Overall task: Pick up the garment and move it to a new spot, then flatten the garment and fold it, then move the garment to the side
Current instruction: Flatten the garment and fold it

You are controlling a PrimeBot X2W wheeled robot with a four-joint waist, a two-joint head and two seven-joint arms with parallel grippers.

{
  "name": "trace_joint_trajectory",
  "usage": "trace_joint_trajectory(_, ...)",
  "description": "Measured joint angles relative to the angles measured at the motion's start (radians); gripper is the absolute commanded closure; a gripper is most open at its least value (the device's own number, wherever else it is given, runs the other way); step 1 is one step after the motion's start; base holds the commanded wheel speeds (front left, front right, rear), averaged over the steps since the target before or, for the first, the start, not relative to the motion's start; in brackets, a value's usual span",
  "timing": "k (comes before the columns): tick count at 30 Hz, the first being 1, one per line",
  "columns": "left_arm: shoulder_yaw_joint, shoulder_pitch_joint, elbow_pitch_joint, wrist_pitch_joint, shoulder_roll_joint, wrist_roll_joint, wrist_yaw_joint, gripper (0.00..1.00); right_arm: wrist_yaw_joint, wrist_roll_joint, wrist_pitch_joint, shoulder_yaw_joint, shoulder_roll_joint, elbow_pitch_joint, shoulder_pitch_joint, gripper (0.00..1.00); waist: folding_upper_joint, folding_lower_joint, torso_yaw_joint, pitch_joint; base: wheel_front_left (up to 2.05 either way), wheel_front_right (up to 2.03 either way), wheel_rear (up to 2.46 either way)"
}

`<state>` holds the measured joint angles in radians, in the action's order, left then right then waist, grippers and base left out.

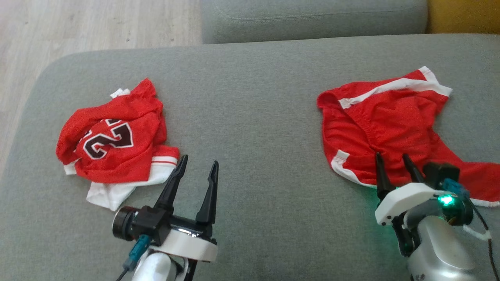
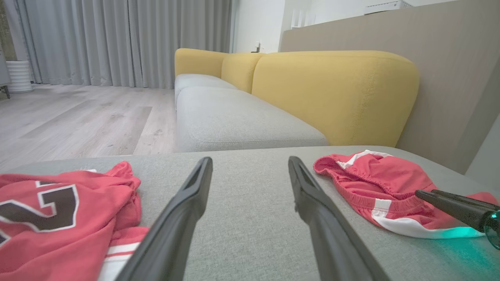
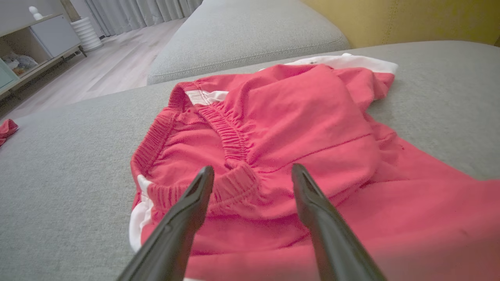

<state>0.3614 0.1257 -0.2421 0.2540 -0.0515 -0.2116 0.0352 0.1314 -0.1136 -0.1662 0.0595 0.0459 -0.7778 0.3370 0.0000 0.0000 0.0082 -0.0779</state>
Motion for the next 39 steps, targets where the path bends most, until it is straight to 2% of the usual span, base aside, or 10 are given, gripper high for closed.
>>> trace_joint_trajectory(5, 0.001, -0.005, -0.001, 0.0, 0.0, 0.0, 0.0, 0.0, 0.0, 0.0, 0.043, 0.009, 0.0, -0.002, 0.005, 0.0, 0.0, 0.0001, 0.018, -0.016, 0.0, 0.0, 0.0)
trace_joint_trajectory(15, 0.01, -0.003, 0.001, 0.0, 0.0, -0.01, -0.006, 0.0, 0.0, 0.001, 0.062, 0.014, 0.0, -0.045, 0.061, 0.0, 0.0, 0.0001, 0.029, -0.046, 0.0, 0.0, 0.0)
trace_joint_trajectory(16, 0.013, -0.003, 0.002, 0.0, 0.0, -0.01, -0.006, 0.0, 0.0, 0.001, 0.066, 0.014, 0.0, -0.051, 0.065, 0.58, 0.0, 0.0001, 0.029, -0.048, 0.0, 0.0, 0.0)
trace_joint_trajectory(17, 0.018, -0.002, 0.002, 0.0, 0.0, -0.01, -0.006, 0.0, 0.0, 0.0, 0.066, 0.013, 0.0, -0.057, 0.067, 1.0, 0.0, 0.0001, 0.031, -0.049, 0.0, 0.0, 0.0)
trace_joint_trajectory(25, 0.025, 0.008, 0.0, 0.0, 0.0, -0.019, -0.006, 0.0, 0.0, -0.013, 0.036, -0.017, 0.001, -0.076, 0.092, 1.0, 0.0, 0.0001, 0.043, -0.053, 0.0, 0.0, 0.0)
trace_joint_trajectory(30, 0.025, 0.014, -0.001, 0.0, 0.0, -0.019, -0.006, 0.0, 0.0, -0.016, 0.006, -0.075, 0.002, -0.04, 0.135, 1.0, 0.0, 0.0001, 0.053, -0.05, 0.0, 0.0, 0.0)
trace_joint_trajectory(39, 0.028, 0.014, 0.0, 0.0, 0.0, -0.028, -0.009, 0.0, 0.0, 0.016, 0.021, -0.202, 0.003, 0.002, 0.162, 1.0, 0.0, 0.0, 0.083, -0.055, 0.0, 0.0, 0.0)
